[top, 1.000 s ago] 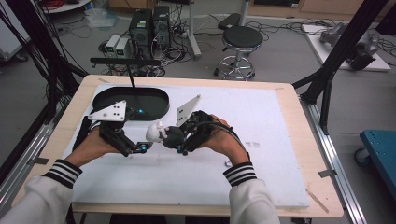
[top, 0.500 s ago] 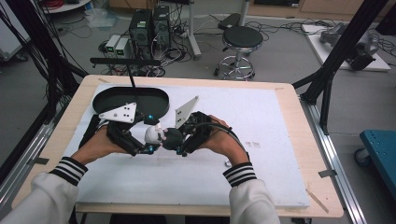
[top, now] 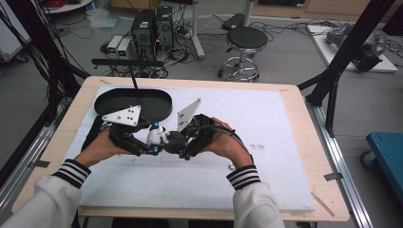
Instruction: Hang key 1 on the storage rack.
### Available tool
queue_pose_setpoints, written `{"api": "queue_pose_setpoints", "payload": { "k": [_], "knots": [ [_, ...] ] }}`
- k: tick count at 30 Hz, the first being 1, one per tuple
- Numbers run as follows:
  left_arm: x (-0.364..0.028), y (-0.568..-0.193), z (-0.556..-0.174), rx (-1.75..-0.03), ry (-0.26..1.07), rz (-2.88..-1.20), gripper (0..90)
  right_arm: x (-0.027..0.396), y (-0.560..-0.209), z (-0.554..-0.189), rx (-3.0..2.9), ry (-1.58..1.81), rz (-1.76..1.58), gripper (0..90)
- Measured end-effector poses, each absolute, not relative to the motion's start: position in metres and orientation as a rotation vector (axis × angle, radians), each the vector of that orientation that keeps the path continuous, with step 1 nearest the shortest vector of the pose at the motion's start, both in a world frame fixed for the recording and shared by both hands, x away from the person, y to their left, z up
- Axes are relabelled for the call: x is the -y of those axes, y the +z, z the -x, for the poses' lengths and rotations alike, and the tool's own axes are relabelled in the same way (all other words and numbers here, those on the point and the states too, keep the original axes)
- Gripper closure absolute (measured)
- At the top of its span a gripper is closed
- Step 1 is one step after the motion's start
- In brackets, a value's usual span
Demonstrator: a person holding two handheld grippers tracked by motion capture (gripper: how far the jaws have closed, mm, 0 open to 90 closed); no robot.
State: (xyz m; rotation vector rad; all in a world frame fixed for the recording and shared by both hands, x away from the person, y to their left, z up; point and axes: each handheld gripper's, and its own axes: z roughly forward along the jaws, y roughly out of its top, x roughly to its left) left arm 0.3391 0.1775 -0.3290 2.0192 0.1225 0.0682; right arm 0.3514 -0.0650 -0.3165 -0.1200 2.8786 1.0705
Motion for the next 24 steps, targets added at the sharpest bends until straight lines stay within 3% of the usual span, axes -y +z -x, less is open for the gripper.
{"api": "queue_pose_setpoints", "payload": {
  "k": [18,19,20,22,23,24],
  "knots": [
    [-0.1789,-0.3243,-0.3331,-0.137,0.082,-2.009,52.5,0.0673,-0.3158,-0.353,-2.87,1.098,0.15,36.1],
    [-0.179,-0.3239,-0.3328,-0.132,0.088,-2.009,52.7,0.0673,-0.316,-0.3519,-2.856,1.104,0.147,30.2],
    [-0.179,-0.3235,-0.3322,-0.135,0.102,-2.009,52.7,0.0673,-0.316,-0.3519,-2.856,1.104,0.147,30.2],
    [-0.1798,-0.3232,-0.3321,-0.136,0.106,-2.004,52.9,0.0666,-0.3158,-0.3499,-2.811,1.121,0.135,15.9],
    [-0.1801,-0.3229,-0.332,-0.136,0.111,-2.006,53.1,0.0665,-0.316,-0.3504,-2.766,1.161,0.083,2.8],
    [-0.1803,-0.3226,-0.3317,-0.136,0.112,-2.008,53.2,0.0674,-0.316,-0.3515,-2.741,1.179,0.039,0.4]
  ]
}}
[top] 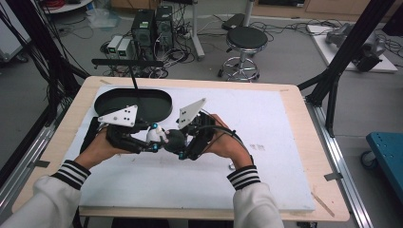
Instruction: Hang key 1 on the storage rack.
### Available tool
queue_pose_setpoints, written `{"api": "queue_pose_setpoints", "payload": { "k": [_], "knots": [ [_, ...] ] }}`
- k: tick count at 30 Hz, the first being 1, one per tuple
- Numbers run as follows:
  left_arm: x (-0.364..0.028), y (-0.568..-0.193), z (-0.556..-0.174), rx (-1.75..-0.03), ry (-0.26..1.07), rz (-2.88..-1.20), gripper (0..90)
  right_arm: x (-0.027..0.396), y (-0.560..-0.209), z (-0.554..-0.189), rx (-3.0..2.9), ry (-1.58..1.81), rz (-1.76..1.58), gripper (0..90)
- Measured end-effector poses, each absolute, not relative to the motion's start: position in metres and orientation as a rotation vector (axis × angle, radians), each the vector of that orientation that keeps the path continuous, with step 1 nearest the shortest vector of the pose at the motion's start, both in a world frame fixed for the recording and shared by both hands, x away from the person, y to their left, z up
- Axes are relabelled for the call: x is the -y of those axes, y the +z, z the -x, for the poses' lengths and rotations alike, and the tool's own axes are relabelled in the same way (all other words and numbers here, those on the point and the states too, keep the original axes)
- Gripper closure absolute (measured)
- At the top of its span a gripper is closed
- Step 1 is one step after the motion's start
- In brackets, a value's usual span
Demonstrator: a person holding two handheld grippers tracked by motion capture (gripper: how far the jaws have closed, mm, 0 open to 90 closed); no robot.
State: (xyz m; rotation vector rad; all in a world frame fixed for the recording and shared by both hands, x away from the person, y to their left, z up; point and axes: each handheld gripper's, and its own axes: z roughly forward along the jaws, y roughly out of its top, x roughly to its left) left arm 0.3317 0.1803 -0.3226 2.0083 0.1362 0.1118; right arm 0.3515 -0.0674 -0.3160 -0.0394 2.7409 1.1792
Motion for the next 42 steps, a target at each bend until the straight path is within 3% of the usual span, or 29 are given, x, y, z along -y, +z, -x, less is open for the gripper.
{"api": "queue_pose_setpoints", "payload": {
  "k": [15,29,42],
  "knots": [
    [-0.191,-0.317,-0.333,-0.245,0.137,-1.978,53.3,0.11,-0.309,-0.35,-2.574,1.444,-0.238,0.5],
    [-0.229,-0.303,-0.337,-0.433,0.309,-1.881,53.3,0.188,-0.314,-0.315,-2.166,1.574,-0.613,0.5],
    [-0.271,-0.295,-0.341,-0.588,0.451,-1.808,53.2,0.253,-0.341,-0.287,-1.875,1.571,-0.83,0.5]
  ]
}}
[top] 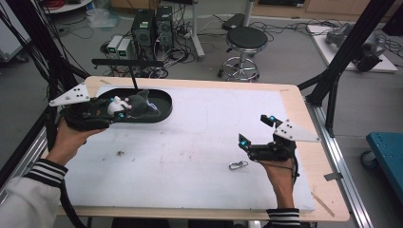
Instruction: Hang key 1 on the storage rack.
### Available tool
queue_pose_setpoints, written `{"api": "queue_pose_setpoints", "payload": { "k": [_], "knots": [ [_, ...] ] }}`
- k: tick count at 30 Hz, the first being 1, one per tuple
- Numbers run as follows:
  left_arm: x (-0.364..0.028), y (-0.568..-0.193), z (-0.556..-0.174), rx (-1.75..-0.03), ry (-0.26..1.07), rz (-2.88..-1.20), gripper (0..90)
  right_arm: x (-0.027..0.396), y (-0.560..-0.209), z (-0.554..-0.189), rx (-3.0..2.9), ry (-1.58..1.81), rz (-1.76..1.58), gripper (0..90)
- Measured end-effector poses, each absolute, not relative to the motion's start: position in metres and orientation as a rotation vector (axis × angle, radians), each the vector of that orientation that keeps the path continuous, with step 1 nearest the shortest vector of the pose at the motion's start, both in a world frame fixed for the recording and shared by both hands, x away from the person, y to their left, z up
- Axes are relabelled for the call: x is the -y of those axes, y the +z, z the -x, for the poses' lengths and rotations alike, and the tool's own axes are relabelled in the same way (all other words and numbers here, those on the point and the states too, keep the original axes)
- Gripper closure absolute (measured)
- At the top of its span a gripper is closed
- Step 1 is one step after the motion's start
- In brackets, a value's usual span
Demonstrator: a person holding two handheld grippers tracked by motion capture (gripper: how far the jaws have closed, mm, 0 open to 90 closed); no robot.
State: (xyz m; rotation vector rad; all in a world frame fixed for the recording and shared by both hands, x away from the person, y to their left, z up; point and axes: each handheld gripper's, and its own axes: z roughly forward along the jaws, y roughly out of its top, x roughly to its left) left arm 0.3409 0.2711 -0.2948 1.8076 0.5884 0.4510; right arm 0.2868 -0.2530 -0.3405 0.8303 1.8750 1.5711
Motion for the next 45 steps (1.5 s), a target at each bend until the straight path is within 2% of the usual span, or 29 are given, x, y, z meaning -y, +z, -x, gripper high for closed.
{"api": "queue_pose_setpoints", "payload": {
  "k": [19,45],
  "knots": [
    [-0.303,-0.287,-0.35,-0.765,0.612,-1.76,53.2,0.29,-0.39,-0.257,-1.718,1.526,-0.891,0.5],
    [-0.346,-0.274,-0.366,-0.924,0.751,-1.742,53.2,0.302,-0.428,-0.258,-1.634,1.503,-0.945,0.5]
  ]
}}
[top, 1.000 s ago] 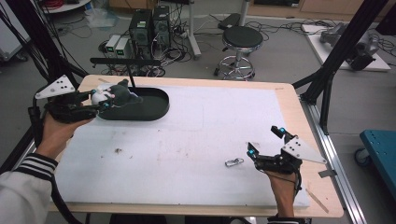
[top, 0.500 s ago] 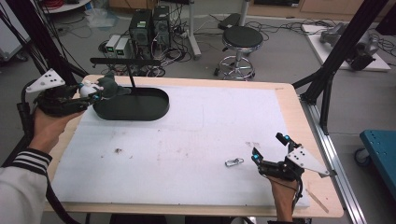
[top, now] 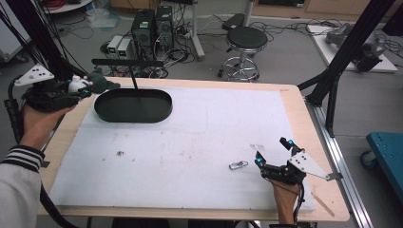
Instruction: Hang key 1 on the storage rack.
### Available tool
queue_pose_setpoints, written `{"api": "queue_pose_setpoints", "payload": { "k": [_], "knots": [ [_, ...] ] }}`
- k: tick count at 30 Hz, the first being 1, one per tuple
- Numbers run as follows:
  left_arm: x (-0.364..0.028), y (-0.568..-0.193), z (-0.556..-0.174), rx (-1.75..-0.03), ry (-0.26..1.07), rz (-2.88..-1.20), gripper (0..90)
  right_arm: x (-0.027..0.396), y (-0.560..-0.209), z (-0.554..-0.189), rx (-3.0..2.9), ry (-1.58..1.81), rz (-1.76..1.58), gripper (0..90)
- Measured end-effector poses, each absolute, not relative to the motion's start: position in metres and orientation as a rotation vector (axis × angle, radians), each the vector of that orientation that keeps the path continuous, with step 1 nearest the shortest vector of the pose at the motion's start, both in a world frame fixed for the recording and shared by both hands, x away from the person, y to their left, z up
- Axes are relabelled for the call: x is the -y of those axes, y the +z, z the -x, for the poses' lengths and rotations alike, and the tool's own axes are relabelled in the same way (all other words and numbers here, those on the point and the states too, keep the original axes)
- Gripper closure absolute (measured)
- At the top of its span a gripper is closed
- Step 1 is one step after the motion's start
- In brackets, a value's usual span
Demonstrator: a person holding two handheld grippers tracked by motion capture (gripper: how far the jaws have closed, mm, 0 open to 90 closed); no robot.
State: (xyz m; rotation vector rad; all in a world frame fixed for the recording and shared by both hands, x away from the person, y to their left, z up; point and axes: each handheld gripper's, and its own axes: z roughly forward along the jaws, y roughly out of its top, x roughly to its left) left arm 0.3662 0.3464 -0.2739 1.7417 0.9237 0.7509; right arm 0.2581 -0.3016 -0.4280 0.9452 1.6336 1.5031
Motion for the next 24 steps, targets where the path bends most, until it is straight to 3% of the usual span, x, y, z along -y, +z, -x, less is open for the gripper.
{"api": "queue_pose_setpoints", "payload": {
  "k": [24],
  "knots": [
    [-0.334,-0.261,-0.402,-0.974,0.805,-1.762,53.2,0.305,-0.447,-0.262,-1.592,1.532,-0.966,0.5]
  ]
}}
